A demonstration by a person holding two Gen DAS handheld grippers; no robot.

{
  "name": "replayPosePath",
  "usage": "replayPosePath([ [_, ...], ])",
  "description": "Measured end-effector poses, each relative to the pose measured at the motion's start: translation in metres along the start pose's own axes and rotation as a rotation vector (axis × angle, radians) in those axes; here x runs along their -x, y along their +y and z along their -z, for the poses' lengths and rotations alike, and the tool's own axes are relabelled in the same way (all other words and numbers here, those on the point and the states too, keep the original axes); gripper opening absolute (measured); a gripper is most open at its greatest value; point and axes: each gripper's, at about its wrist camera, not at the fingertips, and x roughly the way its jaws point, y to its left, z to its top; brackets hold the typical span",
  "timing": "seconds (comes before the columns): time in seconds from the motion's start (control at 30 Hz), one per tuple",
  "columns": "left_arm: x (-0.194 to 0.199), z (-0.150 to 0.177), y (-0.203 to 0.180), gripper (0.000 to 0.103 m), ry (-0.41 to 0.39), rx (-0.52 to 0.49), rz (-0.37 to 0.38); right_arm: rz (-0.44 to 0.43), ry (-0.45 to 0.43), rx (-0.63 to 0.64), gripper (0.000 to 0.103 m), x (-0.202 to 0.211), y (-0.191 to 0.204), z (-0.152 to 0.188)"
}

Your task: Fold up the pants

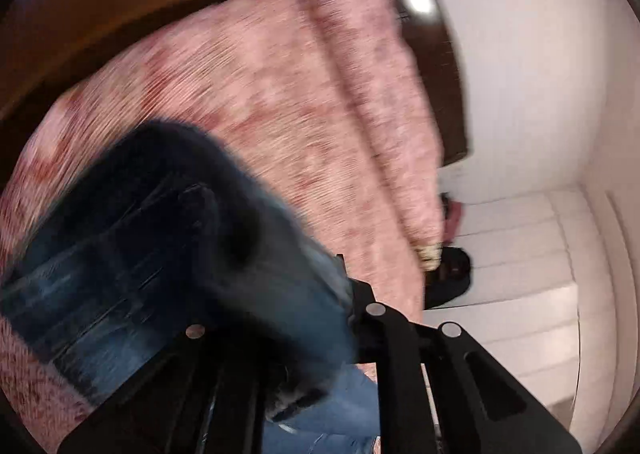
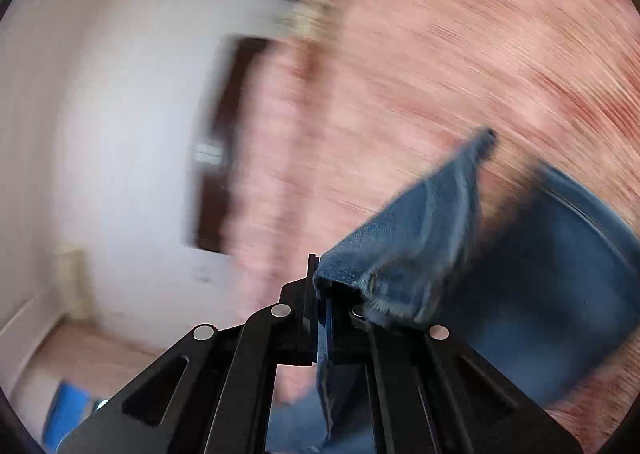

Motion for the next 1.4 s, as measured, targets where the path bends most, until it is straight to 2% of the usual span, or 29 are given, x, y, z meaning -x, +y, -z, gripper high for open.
replayPosePath([
  [0.03,0.007,0.000,-0.004,0.009,-0.021,-0.020,0.057,-0.060,-0.015,0.046,0.001,0.008,0.014,-0.001],
  [0.07,0.017,0.002,-0.006,0.009,-0.042,-0.058,0.111,-0.075,-0.027,0.082,0.001,0.015,0.020,0.000],
  [0.1,0.025,0.004,-0.004,0.009,-0.036,-0.106,0.107,-0.039,-0.042,0.128,0.001,0.026,0.018,0.002],
  [0.13,0.030,0.006,0.002,0.009,-0.014,-0.139,0.087,0.034,-0.019,0.112,0.001,0.035,-0.003,0.004],
  [0.17,0.032,0.009,0.017,0.009,0.044,-0.160,0.010,0.088,0.006,0.090,0.001,0.040,-0.021,0.005],
  [0.2,0.031,0.011,0.034,0.009,0.102,-0.171,-0.085,0.228,0.058,0.083,0.001,0.043,-0.049,0.010],
  [0.27,0.024,0.020,0.067,0.009,0.204,-0.171,-0.214,0.486,0.198,0.125,0.001,0.038,-0.103,0.031],
  [0.3,0.021,0.024,0.075,0.009,0.230,-0.181,-0.260,0.557,0.232,0.121,0.001,0.035,-0.118,0.039],
  [0.33,0.017,0.029,0.080,0.009,0.251,-0.205,-0.307,0.542,0.223,0.103,0.000,0.037,-0.130,0.044],
  [0.37,0.015,0.032,0.079,0.011,0.247,-0.227,-0.324,0.504,0.183,0.079,0.000,0.042,-0.134,0.045],
  [0.43,0.011,0.034,0.070,0.011,0.244,-0.268,-0.377,0.530,0.176,0.093,0.000,0.040,-0.131,0.046],
  [0.5,0.007,0.038,0.050,0.011,0.245,-0.393,-0.451,0.579,0.207,0.144,0.000,0.034,-0.123,0.045],
  [0.53,0.008,0.043,0.037,0.011,0.227,-0.471,-0.472,0.591,0.218,0.154,0.000,0.032,-0.119,0.043],
  [0.57,0.010,0.042,0.032,0.011,0.213,-0.500,-0.472,0.600,0.227,0.170,0.000,0.031,-0.114,0.041],
  [0.63,0.013,0.038,0.032,0.012,0.189,-0.487,-0.457,0.606,0.221,0.223,0.000,0.022,-0.096,0.036],
  [0.7,0.008,0.031,0.041,0.013,0.180,-0.451,-0.465,0.567,0.175,0.274,0.000,0.032,-0.086,0.040],
  [0.73,0.003,0.031,0.044,0.015,0.177,-0.443,-0.468,0.585,0.164,0.285,0.000,0.037,-0.089,0.043],
  [0.8,0.004,0.036,0.056,0.016,0.156,-0.418,-0.471,0.676,0.210,0.256,0.000,0.029,-0.108,0.047],
  [0.87,0.002,0.041,0.058,0.016,0.142,-0.400,-0.457,0.627,0.173,0.222,0.000,0.034,-0.117,0.048],
  [1.0,-0.002,0.043,0.057,0.016,0.148,-0.410,-0.461,0.652,0.170,0.231,0.000,0.032,-0.116,0.046],
  [1.07,-0.003,0.043,0.057,0.016,0.142,-0.405,-0.464,0.644,0.158,0.272,0.000,0.017,-0.096,0.048],
  [1.13,0.000,0.045,0.058,0.017,0.131,-0.401,-0.461,0.581,0.103,0.389,0.000,0.017,-0.065,0.040],
  [1.2,0.004,0.049,0.061,0.017,0.114,-0.404,-0.455,0.559,0.070,0.355,0.000,0.026,-0.060,0.035],
  [1.27,0.006,0.053,0.064,0.018,0.097,-0.398,-0.445,0.664,0.135,0.274,0.000,0.023,-0.096,0.035],
  [1.3,0.007,0.054,0.065,0.018,0.087,-0.391,-0.437,0.676,0.173,0.240,0.000,0.019,-0.118,0.037],
  [1.33,0.007,0.054,0.066,0.018,0.083,-0.384,-0.433,0.640,0.146,0.235,0.000,0.022,-0.121,0.036],
  [1.4,0.009,0.053,0.066,0.019,0.086,-0.370,-0.429,0.659,0.130,0.229,0.004,0.025,-0.113,0.036],
])
